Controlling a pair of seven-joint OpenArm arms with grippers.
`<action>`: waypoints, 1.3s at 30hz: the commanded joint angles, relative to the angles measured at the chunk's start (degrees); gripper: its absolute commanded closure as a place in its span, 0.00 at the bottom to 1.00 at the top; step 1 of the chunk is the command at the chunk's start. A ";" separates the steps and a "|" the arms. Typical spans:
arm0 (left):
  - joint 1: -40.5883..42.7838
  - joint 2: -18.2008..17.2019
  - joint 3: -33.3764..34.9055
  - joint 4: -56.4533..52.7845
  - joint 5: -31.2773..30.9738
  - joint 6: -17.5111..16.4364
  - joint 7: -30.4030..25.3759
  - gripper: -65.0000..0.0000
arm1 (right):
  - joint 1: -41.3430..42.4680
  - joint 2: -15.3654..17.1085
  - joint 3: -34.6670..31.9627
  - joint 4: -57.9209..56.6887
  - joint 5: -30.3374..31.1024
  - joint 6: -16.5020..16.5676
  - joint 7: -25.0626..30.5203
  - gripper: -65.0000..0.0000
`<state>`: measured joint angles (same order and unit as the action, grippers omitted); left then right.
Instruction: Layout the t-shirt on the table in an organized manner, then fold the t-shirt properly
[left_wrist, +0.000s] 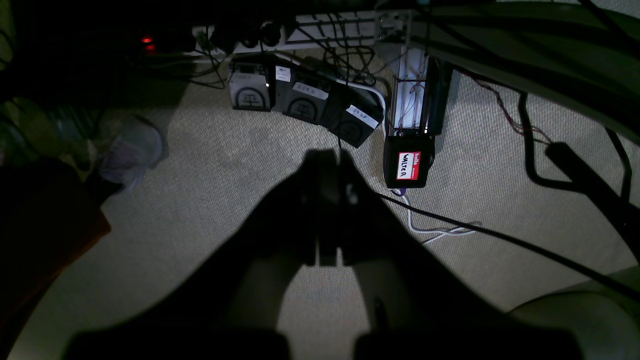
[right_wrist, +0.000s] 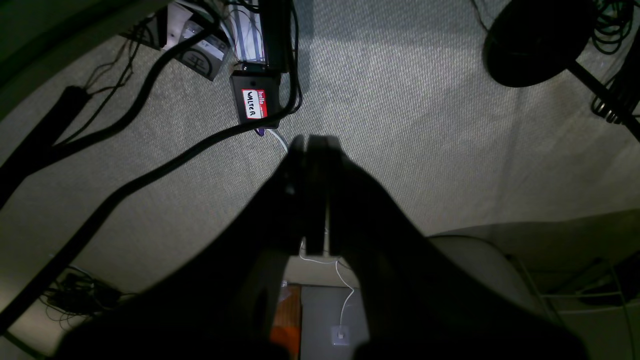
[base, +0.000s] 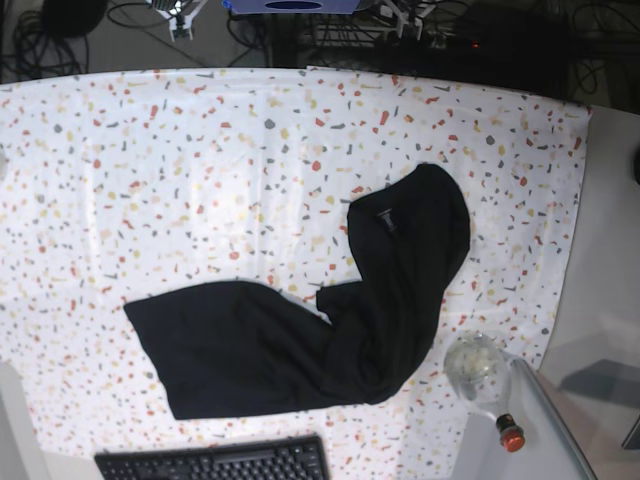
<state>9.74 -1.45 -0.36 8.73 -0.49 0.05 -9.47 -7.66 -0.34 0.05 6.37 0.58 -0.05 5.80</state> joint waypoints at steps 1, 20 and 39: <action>0.50 -0.17 -0.12 0.02 0.10 0.25 -0.24 1.00 | -0.38 0.03 0.17 0.00 -0.10 -0.34 -0.40 0.97; 0.50 -0.17 -0.12 0.02 0.10 0.25 -0.24 1.00 | -0.47 -0.06 0.17 -0.09 -0.10 -0.25 -2.42 0.21; 0.50 -0.17 -0.12 0.02 0.10 0.25 -0.24 1.00 | -1.26 0.03 -0.19 0.00 -0.27 -0.25 -2.07 0.73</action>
<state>9.74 -1.45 -0.36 8.73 -0.49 0.05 -9.45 -8.60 -0.32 -0.01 6.37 0.43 -0.05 3.53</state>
